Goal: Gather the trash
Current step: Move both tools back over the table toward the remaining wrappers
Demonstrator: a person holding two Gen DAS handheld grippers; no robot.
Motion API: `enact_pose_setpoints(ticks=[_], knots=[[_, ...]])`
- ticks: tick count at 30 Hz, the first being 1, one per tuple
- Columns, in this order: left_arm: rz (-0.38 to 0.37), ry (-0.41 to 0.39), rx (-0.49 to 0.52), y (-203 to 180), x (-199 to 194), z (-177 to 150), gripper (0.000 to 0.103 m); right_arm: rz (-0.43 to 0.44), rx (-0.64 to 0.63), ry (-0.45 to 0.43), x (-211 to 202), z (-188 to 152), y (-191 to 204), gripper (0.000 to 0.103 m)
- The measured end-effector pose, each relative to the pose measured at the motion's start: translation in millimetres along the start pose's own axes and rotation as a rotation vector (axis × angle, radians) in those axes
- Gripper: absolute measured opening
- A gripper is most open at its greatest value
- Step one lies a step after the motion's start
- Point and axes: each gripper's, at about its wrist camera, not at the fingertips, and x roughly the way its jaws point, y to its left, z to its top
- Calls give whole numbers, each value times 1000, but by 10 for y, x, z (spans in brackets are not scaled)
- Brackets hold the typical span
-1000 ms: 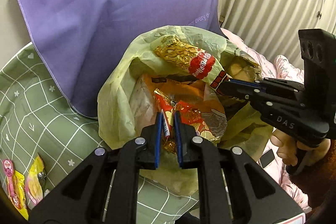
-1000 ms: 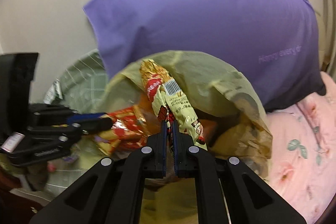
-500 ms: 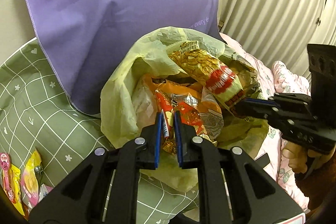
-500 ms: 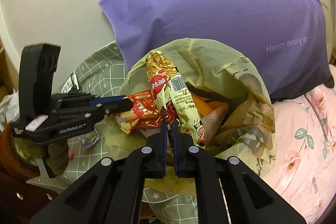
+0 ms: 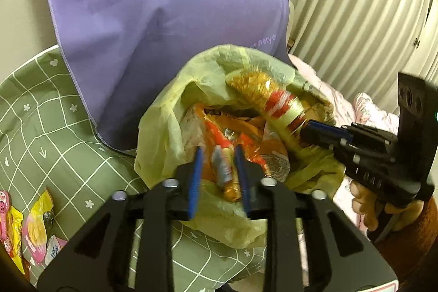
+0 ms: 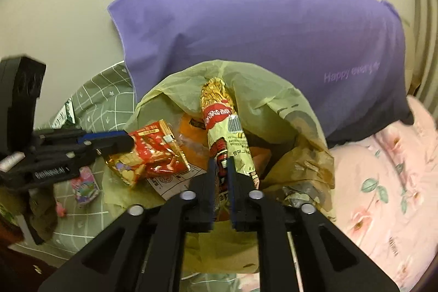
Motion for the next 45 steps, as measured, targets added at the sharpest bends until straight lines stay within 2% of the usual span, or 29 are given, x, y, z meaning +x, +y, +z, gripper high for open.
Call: enact_pose_setpoints(ticks=[2,5,9,13,17,26,30,35,38,39,42,45], knots=[[-10,-20,-11,28,-104,3,37,-4,-5,-21,-64,0,28,38],[2,-54,-43,118,-276,2,38,-34,-8,-40,-150,18,87,38],[35,-123,-90,295,-571,-47,47,-38,-11,-81,-267,37,248,38],[121,-181,-126,574,-890,-212,48,-3,-24,-117,-337,75,477,38],[213,-187,-184,975,-1128,-509,49,53,-49,-149,-346,97,790,38],[402,-181,-336,2035,-1646,-1317,53,162,-125,-86,-64,-10,1541,38],[475,-201,-380,2440,-1895,-1570,54,206,-146,-42,87,-98,1828,38],[554,-218,-487,2962,-2151,-1889,54,243,-184,8,278,-162,2116,39],[542,-236,-506,3140,-2299,-1934,54,278,-198,48,445,-137,2280,47],[528,-243,-498,3175,-2326,-1893,54,293,-199,51,490,-129,2324,47],[489,-249,-412,3242,-2324,-1659,59,347,-176,89,641,-101,2429,47],[458,-213,-292,3245,-2136,-1341,59,371,-189,111,729,-104,2543,47]])
